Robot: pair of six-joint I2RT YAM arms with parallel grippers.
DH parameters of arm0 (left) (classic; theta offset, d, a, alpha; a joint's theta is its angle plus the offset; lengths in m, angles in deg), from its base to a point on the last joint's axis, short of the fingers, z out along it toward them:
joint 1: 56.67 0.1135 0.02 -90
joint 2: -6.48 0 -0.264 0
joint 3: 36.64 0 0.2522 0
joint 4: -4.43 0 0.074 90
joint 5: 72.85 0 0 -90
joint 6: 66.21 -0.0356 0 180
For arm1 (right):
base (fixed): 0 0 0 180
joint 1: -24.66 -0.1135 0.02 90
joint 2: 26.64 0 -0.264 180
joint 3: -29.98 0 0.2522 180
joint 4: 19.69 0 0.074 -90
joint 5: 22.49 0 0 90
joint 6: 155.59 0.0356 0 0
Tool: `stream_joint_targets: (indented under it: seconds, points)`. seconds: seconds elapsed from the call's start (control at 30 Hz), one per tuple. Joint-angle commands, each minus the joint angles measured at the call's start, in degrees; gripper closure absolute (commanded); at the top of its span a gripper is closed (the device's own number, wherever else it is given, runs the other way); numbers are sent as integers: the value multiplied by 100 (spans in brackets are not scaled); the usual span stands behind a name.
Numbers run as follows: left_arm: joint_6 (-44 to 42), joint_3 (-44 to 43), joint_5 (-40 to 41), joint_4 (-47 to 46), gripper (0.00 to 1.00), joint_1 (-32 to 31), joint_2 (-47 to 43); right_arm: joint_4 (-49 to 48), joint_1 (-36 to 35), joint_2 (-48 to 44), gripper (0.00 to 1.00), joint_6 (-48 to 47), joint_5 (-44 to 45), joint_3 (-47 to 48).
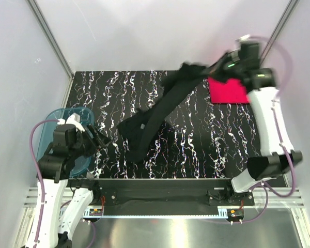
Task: Fold and stack the t-shirts
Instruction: Move the tshirt to the center of the board
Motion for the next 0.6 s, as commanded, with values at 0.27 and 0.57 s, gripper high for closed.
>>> stream_joint_targets:
  seconds: [0.27,0.57]
  points:
    - [-361,-197,-326,-740,30,-17,509,1880,777,-824,100,-607,1011,3044]
    - [-431,-136,-308,-687,30,-17,412,633,357,-1826,100,841,-297,75]
